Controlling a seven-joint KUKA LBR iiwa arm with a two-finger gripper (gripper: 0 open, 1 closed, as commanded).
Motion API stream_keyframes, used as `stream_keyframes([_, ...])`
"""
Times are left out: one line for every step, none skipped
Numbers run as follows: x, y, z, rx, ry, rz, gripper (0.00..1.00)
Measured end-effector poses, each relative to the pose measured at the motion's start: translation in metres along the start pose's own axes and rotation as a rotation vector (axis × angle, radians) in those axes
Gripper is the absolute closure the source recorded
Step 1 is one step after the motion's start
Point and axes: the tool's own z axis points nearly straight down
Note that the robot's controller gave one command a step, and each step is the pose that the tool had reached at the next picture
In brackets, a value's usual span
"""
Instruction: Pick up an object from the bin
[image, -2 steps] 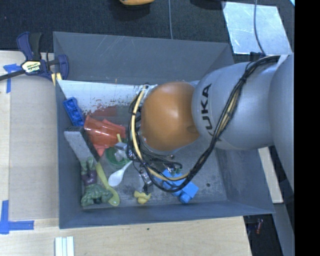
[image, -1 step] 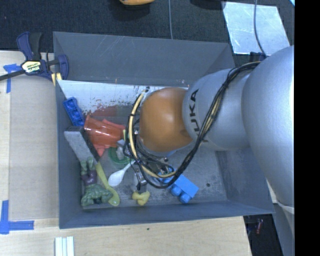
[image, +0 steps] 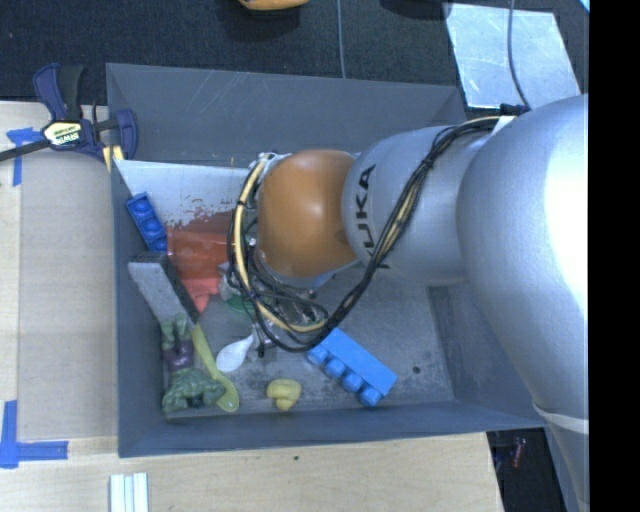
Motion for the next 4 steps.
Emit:
stream_keyframes([0.036,-0.01,0.009,-0.001,0.0,-0.113,1.0])
stream_keyframes([0.036,-0.01,0.009,-0.001,0.0,-0.113,1.0])
stream_keyframes([0.033,-0.011,-0.046,-0.002,0.005,-0.089,1.0])
stream_keyframes([0.052,-0.028,-0.076,-0.001,0.006,-0.134,1.0])
